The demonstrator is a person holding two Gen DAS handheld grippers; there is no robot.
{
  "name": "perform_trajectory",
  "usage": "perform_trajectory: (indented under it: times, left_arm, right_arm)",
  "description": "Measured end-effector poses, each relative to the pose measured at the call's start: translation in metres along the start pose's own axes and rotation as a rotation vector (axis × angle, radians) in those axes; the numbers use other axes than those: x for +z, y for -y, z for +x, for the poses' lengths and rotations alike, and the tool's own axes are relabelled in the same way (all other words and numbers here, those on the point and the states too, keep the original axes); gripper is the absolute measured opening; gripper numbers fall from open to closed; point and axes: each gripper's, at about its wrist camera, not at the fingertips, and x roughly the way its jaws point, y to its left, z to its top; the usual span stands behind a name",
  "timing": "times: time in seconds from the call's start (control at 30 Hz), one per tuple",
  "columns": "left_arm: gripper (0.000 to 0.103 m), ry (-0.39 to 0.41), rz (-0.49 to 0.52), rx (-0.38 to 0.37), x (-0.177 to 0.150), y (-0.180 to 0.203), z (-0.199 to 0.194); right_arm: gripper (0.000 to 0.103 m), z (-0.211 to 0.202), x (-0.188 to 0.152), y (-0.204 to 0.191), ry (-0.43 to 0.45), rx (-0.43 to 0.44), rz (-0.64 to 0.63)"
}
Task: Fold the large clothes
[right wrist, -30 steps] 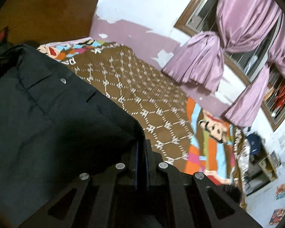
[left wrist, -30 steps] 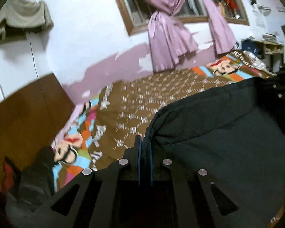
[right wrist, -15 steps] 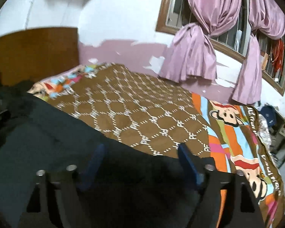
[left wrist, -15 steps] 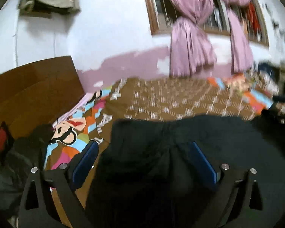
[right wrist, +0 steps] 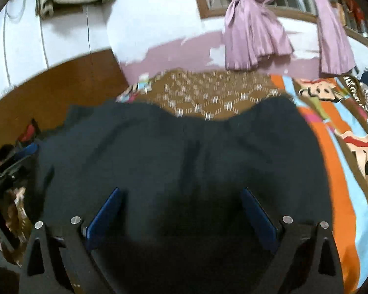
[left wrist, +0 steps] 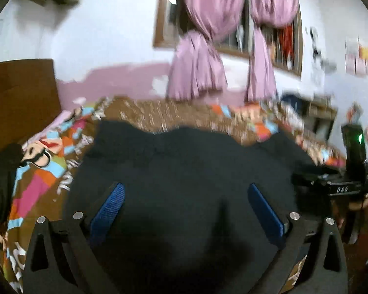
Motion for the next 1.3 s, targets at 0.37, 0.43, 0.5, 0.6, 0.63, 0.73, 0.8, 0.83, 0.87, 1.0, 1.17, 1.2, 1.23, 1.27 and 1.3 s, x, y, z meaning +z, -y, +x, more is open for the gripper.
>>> perform_trajectory:
  times: [0.37, 0.43, 0.5, 0.6, 0.63, 0.73, 0.8, 0.83, 0.87, 1.0, 1.17, 1.2, 1.23, 1.27, 1.3]
  left_arm:
    - [0.102, -0.132, -0.077, 0.26, 0.044, -0.028, 0.098]
    - [0.102, -0.218, -0.087, 0.226, 0.047, -0.043, 0.121]
    - [0.102, -0.283, -0.055, 0.217, 0.039, -0.052, 0.132]
    - [0.102, -0.332, -0.092, 0.199, 0.034, -0.063, 0.143]
    - [0.102, -0.337, -0.097, 0.196, 0.033, -0.064, 0.144]
    - [0.102, -0.333, -0.097, 0.19, 0.027, -0.062, 0.143]
    - [0.102, -0.311, -0.099, 0.173, 0.025, -0.059, 0.139]
    - [0.102, -0.286, -0.105, 0.156, 0.023, -0.061, 0.135]
    - [0.102, -0.264, -0.113, 0.143, 0.023, -0.062, 0.134]
    - [0.102, -0.159, -0.14, 0.082, 0.013, -0.066, 0.117]
    - [0.102, -0.161, -0.123, 0.1, 0.021, -0.06, 0.117]
    - [0.102, -0.156, -0.119, 0.103, 0.021, -0.059, 0.116]
    - [0.102, -0.149, -0.117, 0.105, 0.021, -0.058, 0.115]
    - [0.102, -0.144, -0.116, 0.108, 0.019, -0.056, 0.114]
    - [0.102, -0.136, -0.112, 0.111, 0.018, -0.055, 0.114]
  right_arm:
    - [0.103, 0.084, 0.056, -0.001, -0.069, -0.146, -0.122]
    - [0.103, 0.109, 0.06, 0.011, -0.147, -0.123, -0.079]
    - [0.103, 0.129, 0.057, 0.021, -0.221, -0.095, -0.023]
    - [0.103, 0.143, 0.055, 0.027, -0.274, -0.084, 0.007]
    - [0.103, 0.144, 0.054, 0.029, -0.281, -0.077, 0.015]
    - [0.103, 0.139, 0.051, 0.035, -0.256, -0.058, 0.035]
    - [0.103, 0.131, 0.048, 0.037, -0.213, -0.038, 0.043]
    - [0.103, 0.124, 0.044, 0.039, -0.184, -0.02, 0.052]
    - [0.103, 0.119, 0.045, 0.039, -0.161, -0.008, 0.06]
    - [0.103, 0.099, 0.036, 0.04, -0.052, 0.049, 0.077]
    - [0.103, 0.096, 0.038, 0.041, -0.044, 0.057, 0.089]
    - [0.103, 0.096, 0.037, 0.04, -0.042, 0.054, 0.088]
    - [0.103, 0.095, 0.037, 0.039, -0.04, 0.052, 0.087]
    - [0.103, 0.093, 0.035, 0.038, -0.036, 0.048, 0.088]
    - [0.103, 0.092, 0.034, 0.038, -0.029, 0.043, 0.087]
